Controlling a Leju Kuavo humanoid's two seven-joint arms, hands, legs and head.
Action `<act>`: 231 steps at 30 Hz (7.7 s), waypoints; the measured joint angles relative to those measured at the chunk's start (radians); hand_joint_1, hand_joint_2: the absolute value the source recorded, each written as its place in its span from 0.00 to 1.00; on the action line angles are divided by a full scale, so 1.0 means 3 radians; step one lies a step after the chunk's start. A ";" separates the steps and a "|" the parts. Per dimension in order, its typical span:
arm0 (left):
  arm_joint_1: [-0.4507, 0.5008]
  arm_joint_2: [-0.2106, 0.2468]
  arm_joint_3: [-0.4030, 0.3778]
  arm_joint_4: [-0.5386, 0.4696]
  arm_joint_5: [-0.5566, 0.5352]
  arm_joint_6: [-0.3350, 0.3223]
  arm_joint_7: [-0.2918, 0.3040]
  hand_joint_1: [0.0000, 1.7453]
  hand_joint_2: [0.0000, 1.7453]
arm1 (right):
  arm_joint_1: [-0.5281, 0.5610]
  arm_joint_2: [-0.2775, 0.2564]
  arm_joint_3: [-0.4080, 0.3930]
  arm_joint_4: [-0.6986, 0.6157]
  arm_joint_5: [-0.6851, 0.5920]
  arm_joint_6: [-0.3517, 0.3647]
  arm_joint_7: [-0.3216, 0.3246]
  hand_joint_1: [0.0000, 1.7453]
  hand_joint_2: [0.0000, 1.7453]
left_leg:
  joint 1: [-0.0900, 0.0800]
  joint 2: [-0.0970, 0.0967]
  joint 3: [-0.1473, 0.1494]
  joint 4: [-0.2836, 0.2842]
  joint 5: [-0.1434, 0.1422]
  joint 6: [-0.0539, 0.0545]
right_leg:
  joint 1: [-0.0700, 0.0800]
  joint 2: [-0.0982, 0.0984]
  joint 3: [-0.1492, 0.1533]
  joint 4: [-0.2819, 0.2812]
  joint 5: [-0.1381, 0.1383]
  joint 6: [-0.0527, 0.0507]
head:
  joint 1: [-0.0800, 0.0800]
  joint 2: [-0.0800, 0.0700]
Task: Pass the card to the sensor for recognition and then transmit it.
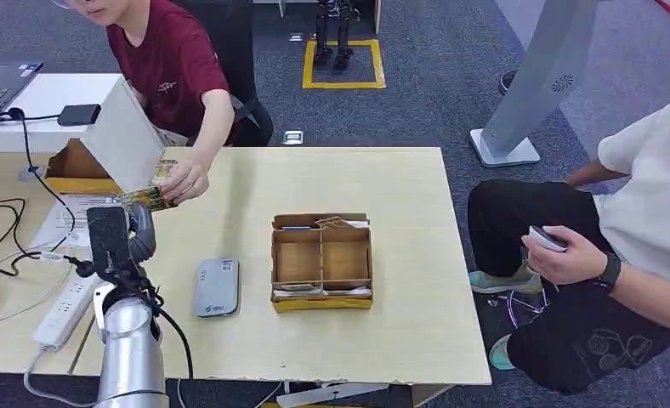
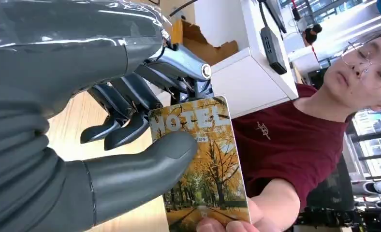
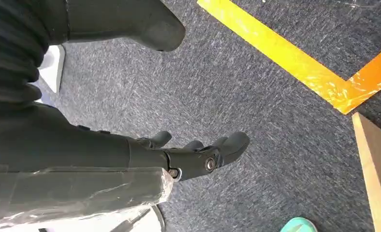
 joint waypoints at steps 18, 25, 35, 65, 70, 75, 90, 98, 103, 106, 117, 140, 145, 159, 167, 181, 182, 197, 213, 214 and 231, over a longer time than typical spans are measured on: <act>-0.0005 -0.0048 0.0036 0.0011 0.0018 -0.0105 0.0076 0.00 1.00 | 0.0001 0.0000 0.0003 0.0000 -0.0001 0.0004 0.0011 0.00 1.00 | 0.0000 0.0000 -0.0001 0.0000 0.0000 0.0000 | 0.0000 0.0000 -0.0002 0.0000 0.0000 0.0000 | 0.0000 0.0000; 0.0003 -0.0053 0.0027 -0.0003 0.0249 -0.0537 0.0051 0.00 1.00 | 0.0016 0.0000 -0.0008 0.0000 -0.0004 -0.0025 -0.0004 0.00 1.00 | 0.0000 0.0000 -0.0001 0.0000 0.0000 0.0000 | 0.0000 0.0000 -0.0001 0.0000 0.0000 0.0000 | 0.0000 0.0000; 0.0417 0.0098 -0.0532 -0.0418 0.0051 -0.0839 -0.0414 0.00 1.00 | 0.0080 -0.0006 -0.0101 0.0000 -0.0013 -0.0091 -0.0084 0.00 1.00 | -0.0001 0.0001 -0.0003 0.0000 -0.0003 0.0000 | -0.0001 0.0001 -0.0003 -0.0001 -0.0003 0.0002 | -0.0001 0.0000; 0.0758 0.1350 -0.3477 -0.0162 -0.2868 0.0941 0.1470 0.00 1.00 | 0.0131 -0.0050 -0.0312 0.0000 -0.0001 -0.0084 -0.0094 0.00 1.00 | 0.0000 0.0002 -0.0010 0.0000 -0.0005 0.0001 | 0.0000 0.0003 -0.0012 0.0000 -0.0003 0.0002 | 0.0001 0.0000; 0.0755 0.1329 -0.3477 0.0008 -0.2870 0.0951 0.1361 0.00 1.00 | 0.0129 -0.0048 -0.0312 0.0000 0.0000 -0.0085 -0.0103 0.00 1.00 | -0.0001 0.0001 -0.0013 0.0000 -0.0006 0.0001 | -0.0001 0.0003 -0.0013 -0.0001 -0.0004 0.0002 | 0.0000 0.0000; 0.0779 0.1244 -0.3442 0.0080 -0.2866 0.0931 0.1142 0.00 1.00 | 0.0130 -0.0048 -0.0312 0.0000 0.0000 -0.0089 -0.0102 0.00 1.00 | -0.0001 0.0001 -0.0014 0.0000 -0.0006 0.0001 | -0.0001 0.0001 -0.0013 -0.0002 -0.0004 0.0002 | 0.0001 0.0000; 0.0844 0.0849 -0.3053 0.0203 -0.2740 0.0889 0.0769 0.00 1.00 | 0.0129 -0.0048 -0.0312 0.0000 0.0000 -0.0094 -0.0104 0.00 1.00 | 0.0000 0.0001 -0.0014 0.0000 -0.0006 0.0001 | 0.0000 0.0001 -0.0013 -0.0001 -0.0004 0.0002 | 0.0000 0.0000; 0.0842 0.0788 -0.2964 0.0205 -0.2707 0.0830 0.0776 0.00 1.00 | 0.0125 -0.0048 -0.0312 0.0000 0.0000 -0.0094 -0.0104 0.00 1.00 | 0.0000 0.0001 -0.0014 0.0000 -0.0005 0.0001 | -0.0001 0.0001 -0.0013 -0.0001 -0.0004 0.0002 | 0.0000 0.0000; 0.0838 0.0751 -0.2876 0.0223 -0.2700 0.0793 0.0777 0.00 1.00 | 0.0121 -0.0048 -0.0310 0.0000 0.0000 -0.0090 -0.0094 0.00 1.00 | -0.0001 0.0001 -0.0014 0.0000 -0.0005 0.0001 | -0.0001 0.0001 -0.0013 -0.0001 -0.0004 0.0002 | 0.0000 0.0000; 0.0838 0.0726 -0.2814 0.0252 -0.2702 0.0767 0.0776 0.00 1.00 | 0.0119 -0.0048 -0.0309 0.0000 -0.0001 -0.0089 -0.0094 0.00 1.00 | -0.0001 0.0001 -0.0014 0.0000 -0.0005 0.0001 | -0.0001 0.0001 -0.0013 -0.0001 -0.0004 0.0002 | 0.0000 0.0000; 0.0824 0.0660 -0.2688 0.0334 -0.2692 0.0745 0.0750 0.00 1.00 | 0.0112 -0.0048 -0.0300 0.0000 0.0000 -0.0075 -0.0098 0.00 1.00 | -0.0001 0.0001 -0.0014 0.0000 -0.0005 0.0001 | -0.0001 0.0001 -0.0013 -0.0001 -0.0004 0.0002 | 0.0000 0.0000; 0.0782 0.0539 -0.2552 0.0392 -0.2561 0.0737 0.0624 0.00 1.00 | 0.0098 -0.0043 -0.0240 0.0000 0.0000 -0.0071 -0.0083 0.00 1.00 | -0.0001 0.0001 -0.0014 0.0000 -0.0005 0.0001 | -0.0001 0.0001 -0.0013 -0.0001 -0.0004 0.0002 | 0.0000 0.0000; 0.0783 0.0476 -0.2552 0.0390 -0.2440 0.0694 0.0506 0.00 1.00 | 0.0096 -0.0042 -0.0239 0.0000 0.0000 -0.0071 -0.0083 0.00 1.00 | -0.0001 0.0000 -0.0014 0.0000 -0.0006 0.0001 | -0.0001 0.0001 -0.0013 -0.0001 -0.0004 0.0002 | 0.0000 0.0000; 0.0782 0.0436 -0.2552 0.0392 -0.2426 0.0664 0.0490 0.00 1.00 | 0.0078 -0.0042 -0.0221 0.0000 0.0000 -0.0070 -0.0083 0.00 1.00 | 0.0000 0.0000 -0.0014 0.0000 -0.0005 0.0001 | 0.0000 0.0001 -0.0013 -0.0001 -0.0004 0.0002 | 0.0000 0.0000; 0.0782 0.0423 -0.2552 0.0393 -0.2411 0.0661 0.0488 0.00 1.00 | 0.0077 -0.0042 -0.0219 0.0000 0.0000 -0.0070 -0.0069 0.00 1.00 | -0.0001 0.0000 -0.0014 0.0000 -0.0006 0.0001 | -0.0001 0.0001 -0.0013 -0.0001 -0.0004 0.0002 | 0.0000 0.0000; 0.0777 0.0407 -0.2552 0.0476 -0.2414 0.0667 0.0519 0.00 1.00 | 0.0073 -0.0037 -0.0178 0.0000 -0.0001 -0.0067 -0.0070 0.00 1.00 | 0.0000 0.0001 -0.0014 0.0000 -0.0006 0.0001 | 0.0000 0.0001 -0.0014 -0.0001 -0.0004 0.0002 | 0.0000 0.0000; 0.0777 0.0407 -0.2552 0.0477 -0.2414 0.0667 0.0519 0.00 1.00 | 0.0072 -0.0037 -0.0175 0.0000 0.0000 -0.0067 -0.0070 0.00 1.00 | -0.0001 0.0001 -0.0014 0.0000 -0.0006 0.0001 | -0.0001 0.0001 -0.0014 -0.0001 -0.0004 0.0002 | 0.0000 0.0000; 0.0753 0.0397 -0.2551 0.0556 -0.2452 0.0680 0.0580 0.00 1.00 | 0.0072 -0.0036 -0.0163 0.0000 0.0000 -0.0061 -0.0069 0.00 1.00 | 0.0000 0.0000 -0.0014 0.0000 -0.0005 0.0001 | 0.0000 0.0001 -0.0014 -0.0001 -0.0004 0.0002 | 0.0000 0.0000; 0.0699 0.0352 -0.2458 0.0669 -0.2406 0.0635 0.0576 1.00 1.00 | 0.0057 -0.0033 -0.0151 0.0000 0.0000 -0.0061 -0.0064 0.00 1.00 | 0.0000 0.0000 -0.0014 0.0000 -0.0005 0.0001 | 0.0000 0.0001 -0.0014 -0.0001 -0.0004 0.0002 | 0.0000 0.0000; 0.0698 0.0351 -0.2455 0.0669 -0.2394 0.0624 0.0567 1.00 1.00 | 0.0056 -0.0033 -0.0151 0.0000 0.0000 -0.0061 -0.0065 0.00 1.00 | 0.0000 0.0000 -0.0014 0.0000 -0.0005 0.0001 | 0.0000 0.0001 -0.0014 -0.0001 -0.0004 0.0002 | 0.0000 0.0000; 0.0685 0.0329 -0.2424 0.0670 -0.2331 0.0594 0.0528 1.00 1.00 | 0.0031 -0.0032 -0.0151 0.0000 0.0000 -0.0065 -0.0104 0.00 1.00 | 0.0000 0.0000 -0.0015 0.0000 -0.0006 0.0001 | 0.0000 0.0001 -0.0014 -0.0001 -0.0004 0.0002 | 0.0000 0.0000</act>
